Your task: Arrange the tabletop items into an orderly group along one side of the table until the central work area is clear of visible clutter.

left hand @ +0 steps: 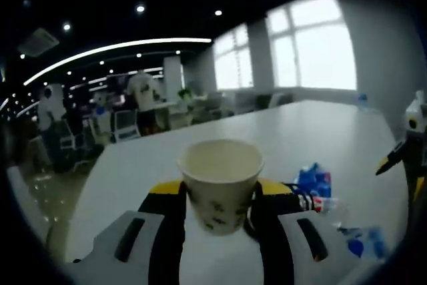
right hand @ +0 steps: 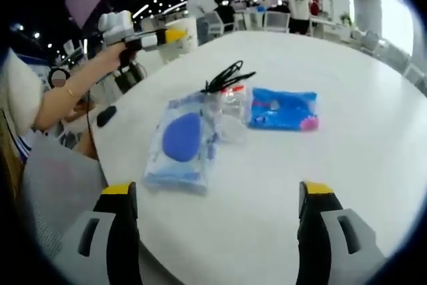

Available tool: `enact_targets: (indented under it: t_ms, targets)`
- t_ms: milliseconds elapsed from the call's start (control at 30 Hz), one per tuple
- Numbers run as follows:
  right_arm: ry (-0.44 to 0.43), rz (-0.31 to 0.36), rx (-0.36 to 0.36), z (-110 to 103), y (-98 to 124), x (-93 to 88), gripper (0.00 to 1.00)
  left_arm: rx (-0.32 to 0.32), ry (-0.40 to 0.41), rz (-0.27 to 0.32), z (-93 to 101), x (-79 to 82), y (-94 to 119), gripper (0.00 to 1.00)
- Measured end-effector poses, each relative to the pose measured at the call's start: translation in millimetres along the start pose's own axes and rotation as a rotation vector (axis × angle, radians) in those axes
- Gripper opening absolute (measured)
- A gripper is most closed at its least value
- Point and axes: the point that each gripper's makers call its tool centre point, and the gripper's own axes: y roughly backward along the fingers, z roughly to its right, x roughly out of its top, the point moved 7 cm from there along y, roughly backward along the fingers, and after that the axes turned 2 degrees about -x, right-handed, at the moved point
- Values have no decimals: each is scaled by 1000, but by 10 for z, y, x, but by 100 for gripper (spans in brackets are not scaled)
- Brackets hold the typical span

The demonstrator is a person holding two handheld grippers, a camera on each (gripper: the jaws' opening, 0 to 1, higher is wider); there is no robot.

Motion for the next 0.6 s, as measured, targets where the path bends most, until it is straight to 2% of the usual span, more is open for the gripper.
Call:
enact_targets:
  t_ms: [100,200,367,433,600]
  targets:
    - [-1,-8,-6,9,-12,-17,99,16,-2,2,-54,-44,-77,39]
    - [3,-17,-14,18,-22,-28,99,31,37,-2,-135,-120,-143,39]
    - [-6,-19,-22,29,-31,-37,99,43,19,-17,-184,-243,-237,39]
    - [-5,-15,-30,44,-40,-34,99,30,46,-8,-195,-295,-289,39]
    - [-21,-12,-52,77,-46,-41,99,57,60,-25,-234,-455,-436,39]
